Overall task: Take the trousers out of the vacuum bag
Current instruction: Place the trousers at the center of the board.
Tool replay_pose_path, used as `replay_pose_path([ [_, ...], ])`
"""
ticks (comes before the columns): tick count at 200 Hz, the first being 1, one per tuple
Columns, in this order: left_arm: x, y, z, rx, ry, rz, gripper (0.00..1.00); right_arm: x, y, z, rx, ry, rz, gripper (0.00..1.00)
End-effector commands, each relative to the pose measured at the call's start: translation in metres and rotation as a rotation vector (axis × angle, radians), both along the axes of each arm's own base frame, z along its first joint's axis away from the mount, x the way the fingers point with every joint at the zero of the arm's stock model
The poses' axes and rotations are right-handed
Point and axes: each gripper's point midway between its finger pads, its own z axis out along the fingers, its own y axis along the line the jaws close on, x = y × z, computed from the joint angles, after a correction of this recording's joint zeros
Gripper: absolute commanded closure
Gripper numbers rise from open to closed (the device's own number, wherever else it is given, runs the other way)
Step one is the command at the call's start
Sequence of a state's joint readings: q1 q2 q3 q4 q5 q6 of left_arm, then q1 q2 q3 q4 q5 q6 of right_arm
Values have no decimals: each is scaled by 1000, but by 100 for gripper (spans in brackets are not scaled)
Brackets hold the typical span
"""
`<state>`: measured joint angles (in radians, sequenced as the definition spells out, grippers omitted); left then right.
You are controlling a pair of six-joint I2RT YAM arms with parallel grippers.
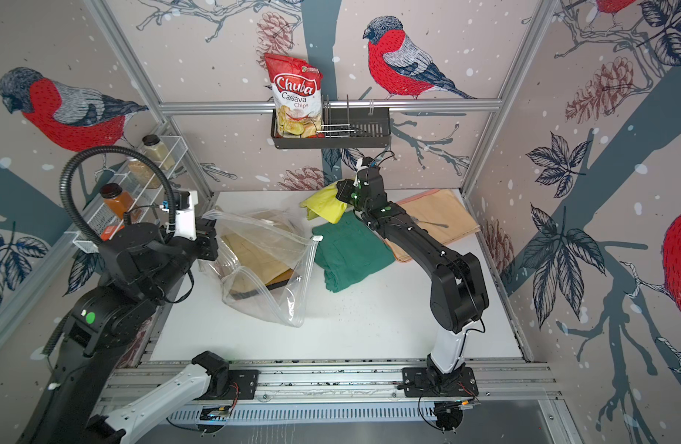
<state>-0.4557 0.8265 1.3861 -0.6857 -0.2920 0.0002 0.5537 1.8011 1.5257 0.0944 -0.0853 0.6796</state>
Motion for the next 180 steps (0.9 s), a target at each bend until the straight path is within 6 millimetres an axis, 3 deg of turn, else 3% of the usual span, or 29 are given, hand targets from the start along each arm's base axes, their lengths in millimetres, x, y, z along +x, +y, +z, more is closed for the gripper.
replay_pose_path([
  [1, 2, 5, 33, -56, -128, 31, 100, -1, -2, 9, 69, -60, -12, 100],
  [51, 10, -4, 28, -49, -117, 3, 100, -36, -17, -73, 132, 108, -49, 100],
  [95, 19, -12, 23, -49, -110, -18, 100, -66, -21, -106, 126, 209, -44, 100],
  [131, 26, -19, 18, -44, -101, -35, 100, -80, -15, -107, 148, 225, -46, 100],
  [180, 27, -20, 19, -41, -108, -38, 100, -68, 20, -60, 197, 152, 0, 100],
])
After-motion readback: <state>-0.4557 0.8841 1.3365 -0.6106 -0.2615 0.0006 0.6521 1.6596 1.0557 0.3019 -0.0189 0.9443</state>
